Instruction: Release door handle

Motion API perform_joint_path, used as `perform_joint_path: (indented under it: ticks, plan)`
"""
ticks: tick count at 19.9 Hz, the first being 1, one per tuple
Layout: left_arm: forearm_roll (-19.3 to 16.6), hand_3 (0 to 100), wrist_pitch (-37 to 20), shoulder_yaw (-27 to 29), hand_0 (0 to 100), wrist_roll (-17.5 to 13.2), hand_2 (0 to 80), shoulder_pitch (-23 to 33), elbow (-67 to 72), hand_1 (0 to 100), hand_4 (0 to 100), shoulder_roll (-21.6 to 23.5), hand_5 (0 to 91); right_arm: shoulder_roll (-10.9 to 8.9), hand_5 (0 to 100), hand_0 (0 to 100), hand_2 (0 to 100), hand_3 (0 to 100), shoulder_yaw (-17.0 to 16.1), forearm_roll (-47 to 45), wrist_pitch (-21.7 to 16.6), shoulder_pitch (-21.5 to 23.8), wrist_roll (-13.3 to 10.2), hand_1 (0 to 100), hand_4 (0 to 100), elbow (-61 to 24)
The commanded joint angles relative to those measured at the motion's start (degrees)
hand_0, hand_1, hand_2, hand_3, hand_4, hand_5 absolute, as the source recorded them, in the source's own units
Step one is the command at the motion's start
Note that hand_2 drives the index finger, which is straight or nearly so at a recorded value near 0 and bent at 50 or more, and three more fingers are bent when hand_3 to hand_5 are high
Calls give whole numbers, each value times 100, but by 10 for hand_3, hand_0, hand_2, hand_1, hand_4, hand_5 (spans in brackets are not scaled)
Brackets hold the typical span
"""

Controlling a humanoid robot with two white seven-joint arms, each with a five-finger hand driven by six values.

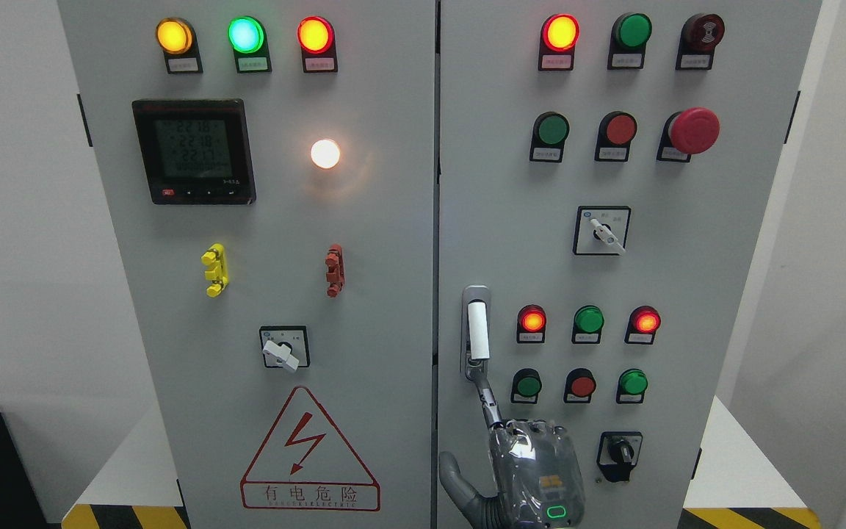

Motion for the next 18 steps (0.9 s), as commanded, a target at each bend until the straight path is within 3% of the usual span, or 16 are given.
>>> perform_joint_path:
  ticks: [1, 3, 4, 6, 7, 11, 15, 18]
  plan:
    - [0, 84, -4, -114, 0, 2, 24, 0, -88, 0, 12, 0, 0, 9, 961, 338, 83, 1000, 16, -7, -2, 16, -71, 320, 996, -230]
    - [0, 84, 5, -114, 0, -6, 25, 0, -88, 0, 12, 0, 0, 9, 961, 339, 105, 1000, -1, -7, -2, 16, -176, 319, 997, -256]
    - [0, 85, -4, -114, 0, 2, 25, 0, -88, 0, 12, 0, 0, 9, 960, 339, 220, 1000, -19, -7, 6, 16, -246, 319, 996, -256]
    - [0, 84, -4, -114, 0, -6, 25, 0, -97, 0, 12, 0, 0, 9, 953, 343, 303, 1000, -45, -24, 15, 16, -273, 319, 980, -274]
    - [0, 84, -4, -114, 0, 2, 25, 0, -97, 0, 12, 0, 0, 17, 923, 378, 403, 1000, -63, -33, 15, 16, -282, 325, 905, -291]
    - [0, 83, -4, -114, 0, 3, 23, 0, -97, 0, 12, 0, 0, 18, 887, 448, 513, 1000, -124, -42, -2, 16, -282, 305, 875, -388]
    - [0, 81, -4, -114, 0, -6, 23, 0, -97, 0, 12, 0, 0, 18, 878, 379, 661, 1000, -133, -51, 6, -37, -229, 306, 867, -397]
    - [0, 82, -4, -114, 0, 3, 23, 0, -88, 0, 12, 0, 0, 18, 909, 318, 785, 1000, -168, -51, -2, -81, -229, 306, 972, -397]
